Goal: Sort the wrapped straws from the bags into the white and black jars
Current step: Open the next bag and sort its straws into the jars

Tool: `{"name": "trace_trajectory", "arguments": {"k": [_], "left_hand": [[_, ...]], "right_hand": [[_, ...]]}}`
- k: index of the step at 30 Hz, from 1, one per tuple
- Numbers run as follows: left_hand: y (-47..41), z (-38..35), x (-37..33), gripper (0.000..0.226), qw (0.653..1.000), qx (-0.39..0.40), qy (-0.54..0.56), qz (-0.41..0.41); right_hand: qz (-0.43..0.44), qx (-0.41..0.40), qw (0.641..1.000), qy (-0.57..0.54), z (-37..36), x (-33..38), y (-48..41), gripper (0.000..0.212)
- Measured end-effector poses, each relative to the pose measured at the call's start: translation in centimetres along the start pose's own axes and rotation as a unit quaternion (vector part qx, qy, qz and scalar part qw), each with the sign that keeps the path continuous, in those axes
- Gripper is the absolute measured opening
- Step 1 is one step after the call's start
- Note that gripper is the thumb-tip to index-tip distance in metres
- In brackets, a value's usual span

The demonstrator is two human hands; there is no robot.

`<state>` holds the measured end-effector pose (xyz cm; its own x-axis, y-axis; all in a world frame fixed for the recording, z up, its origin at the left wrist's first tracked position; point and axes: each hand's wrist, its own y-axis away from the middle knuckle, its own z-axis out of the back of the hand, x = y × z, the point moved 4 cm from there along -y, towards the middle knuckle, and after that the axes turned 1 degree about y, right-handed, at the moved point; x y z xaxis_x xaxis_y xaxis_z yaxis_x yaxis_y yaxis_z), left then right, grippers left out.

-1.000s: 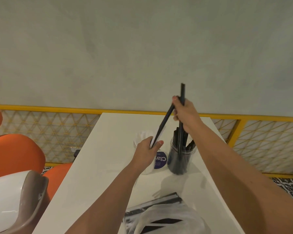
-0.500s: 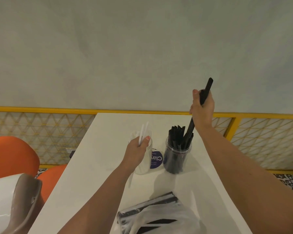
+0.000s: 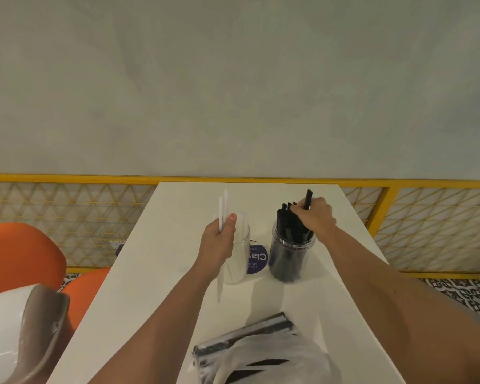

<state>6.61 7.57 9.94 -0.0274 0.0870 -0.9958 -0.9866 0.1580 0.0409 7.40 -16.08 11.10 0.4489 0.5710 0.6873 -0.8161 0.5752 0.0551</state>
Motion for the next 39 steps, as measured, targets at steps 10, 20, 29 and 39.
{"name": "trace_trajectory", "arguments": {"k": [10, 20, 29, 39], "left_hand": [[-0.4, -0.2, -1.0, 0.035, 0.999, 0.021, 0.044, 0.008], [-1.3, -0.4, -2.4, 0.014, 0.995, 0.092, 0.018, -0.02], [-2.5, 1.3, -3.3, 0.044, 0.997, 0.047, 0.016, -0.053], [-2.5, 3.1, 1.8, 0.049, 0.964, -0.012, -0.246, -0.1]], "right_hand": [[0.221, 0.062, 0.956, -0.182, 1.7, 8.9, 5.2, 0.031], [0.215, 0.311, 0.901, -0.211, -2.4, 13.1, 9.3, 0.027], [0.278, 0.136, 0.921, -0.237, -0.7, 14.5, 7.8, 0.014], [0.274, 0.054, 0.933, -0.226, -4.5, 10.9, 6.0, 0.024]]}}
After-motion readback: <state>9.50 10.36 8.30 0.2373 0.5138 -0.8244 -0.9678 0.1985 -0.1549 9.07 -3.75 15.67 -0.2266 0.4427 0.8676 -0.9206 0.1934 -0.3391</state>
